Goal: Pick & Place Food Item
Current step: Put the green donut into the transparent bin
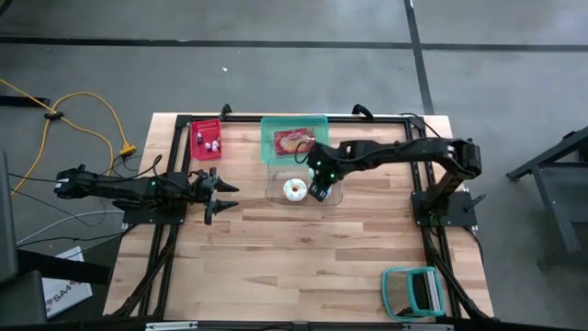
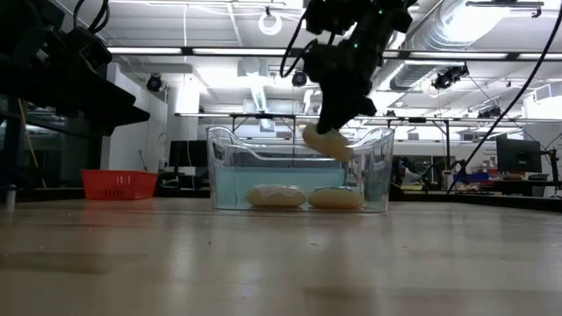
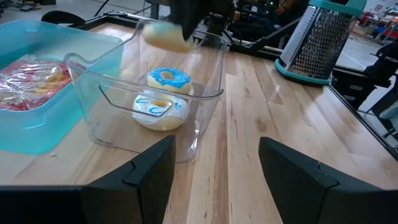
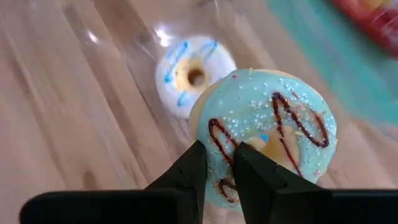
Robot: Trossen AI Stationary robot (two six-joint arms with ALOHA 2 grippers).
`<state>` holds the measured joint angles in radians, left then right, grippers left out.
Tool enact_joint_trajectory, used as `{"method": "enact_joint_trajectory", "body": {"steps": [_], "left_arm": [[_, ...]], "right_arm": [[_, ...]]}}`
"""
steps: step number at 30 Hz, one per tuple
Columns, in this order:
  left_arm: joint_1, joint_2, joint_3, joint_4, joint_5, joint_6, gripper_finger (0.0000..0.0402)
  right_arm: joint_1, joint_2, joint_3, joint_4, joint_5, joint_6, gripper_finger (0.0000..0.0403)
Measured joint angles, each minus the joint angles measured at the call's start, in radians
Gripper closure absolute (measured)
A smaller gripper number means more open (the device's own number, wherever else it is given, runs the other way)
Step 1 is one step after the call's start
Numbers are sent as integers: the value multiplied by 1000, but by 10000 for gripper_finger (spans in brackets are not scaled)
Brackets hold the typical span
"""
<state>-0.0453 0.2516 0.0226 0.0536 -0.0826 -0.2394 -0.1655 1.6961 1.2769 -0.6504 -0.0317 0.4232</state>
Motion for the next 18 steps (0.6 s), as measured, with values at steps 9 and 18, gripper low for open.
{"method": "enact_joint_trajectory", "body": {"steps": [9,18], "left_arm": [[0,0,0,4,0,0,176],[0,0,0,11,0,0,176]], "right_arm": [[15,85,-3,-18,-18,23,339],[13,84,-1,5,-23,24,339]]}}
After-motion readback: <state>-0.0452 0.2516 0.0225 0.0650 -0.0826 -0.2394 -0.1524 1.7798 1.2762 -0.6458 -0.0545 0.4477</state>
